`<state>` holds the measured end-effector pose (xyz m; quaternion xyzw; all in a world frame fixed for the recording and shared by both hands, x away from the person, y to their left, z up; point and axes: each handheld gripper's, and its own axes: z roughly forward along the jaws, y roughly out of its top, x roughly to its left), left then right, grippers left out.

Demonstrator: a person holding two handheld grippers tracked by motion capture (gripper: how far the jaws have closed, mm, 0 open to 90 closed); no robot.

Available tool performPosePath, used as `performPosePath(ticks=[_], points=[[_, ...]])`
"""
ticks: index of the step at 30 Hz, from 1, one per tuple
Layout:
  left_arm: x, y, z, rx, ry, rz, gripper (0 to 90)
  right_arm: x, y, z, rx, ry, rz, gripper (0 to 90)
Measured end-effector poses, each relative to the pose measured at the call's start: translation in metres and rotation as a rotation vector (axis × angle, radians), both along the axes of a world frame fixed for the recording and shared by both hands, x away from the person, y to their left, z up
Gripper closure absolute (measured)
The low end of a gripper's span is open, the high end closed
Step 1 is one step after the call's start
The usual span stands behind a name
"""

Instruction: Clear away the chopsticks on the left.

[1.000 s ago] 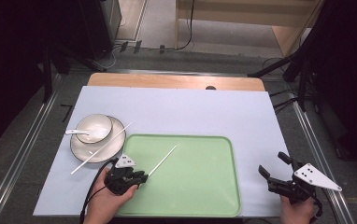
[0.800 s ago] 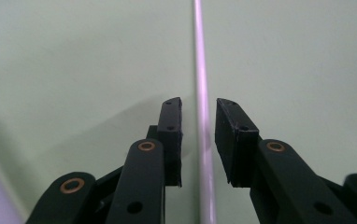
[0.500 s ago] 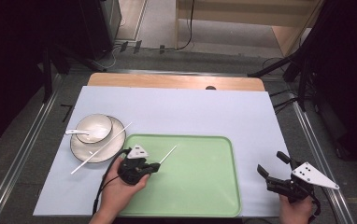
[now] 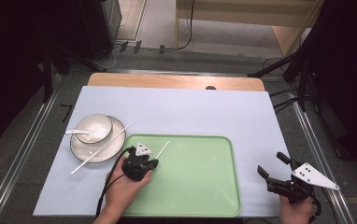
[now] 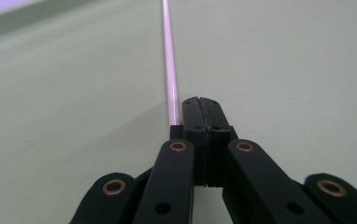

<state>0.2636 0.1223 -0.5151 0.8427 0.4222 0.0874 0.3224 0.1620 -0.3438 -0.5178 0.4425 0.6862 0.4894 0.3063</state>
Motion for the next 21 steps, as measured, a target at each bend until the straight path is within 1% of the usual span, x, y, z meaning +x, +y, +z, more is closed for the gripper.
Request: performPosePath(ticks=[1, 3, 5, 6, 8, 13, 16, 18, 19, 20, 21], points=[[0.001, 0.005, 0.0, -0.008, 0.007, 0.022, 90.0, 0.0, 0.0, 0.0, 0.0, -0.001, 0.002, 13.1], [0.002, 0.014, 0.001, -0.012, 0.017, 0.049, 90.0, 0.0, 0.001, 0.0, -0.002, 0.0, 0.001, 13.1], [0.002, 0.017, 0.001, -0.007, 0.017, 0.053, 90.0, 0.0, 0.001, 0.0, -0.004, -0.001, 0.002, 13.1], [0.002, 0.02, 0.002, -0.003, 0.013, 0.062, 90.0, 0.0, 0.001, 0.0, -0.004, -0.001, 0.002, 13.1], [0.003, 0.029, 0.002, -0.011, 0.016, 0.086, 90.0, 0.0, 0.001, 0.0, -0.005, -0.001, 0.003, 13.1], [0.004, 0.037, 0.002, -0.019, 0.021, 0.109, 90.0, 0.0, 0.001, 0.0, -0.005, 0.001, 0.004, 13.1], [0.003, 0.045, 0.003, -0.006, 0.012, 0.124, 90.0, 0.0, 0.001, 0.0, -0.003, 0.001, 0.004, 13.1], [0.003, 0.047, 0.003, -0.007, 0.011, 0.131, 90.0, 0.0, 0.001, 0.0, -0.002, 0.001, 0.005, 13.1], [0.002, 0.052, 0.003, -0.011, 0.015, 0.14, 90.0, 0.0, 0.001, 0.0, -0.004, 0.001, 0.004, 13.1], [0.002, 0.052, 0.003, -0.011, 0.015, 0.14, 90.0, 0.0, 0.001, 0.0, -0.004, 0.001, 0.004, 13.1], [0.002, 0.056, 0.003, -0.009, 0.016, 0.146, 90.0, 0.0, 0.001, 0.0, -0.003, 0.0, 0.004, 13.1]])
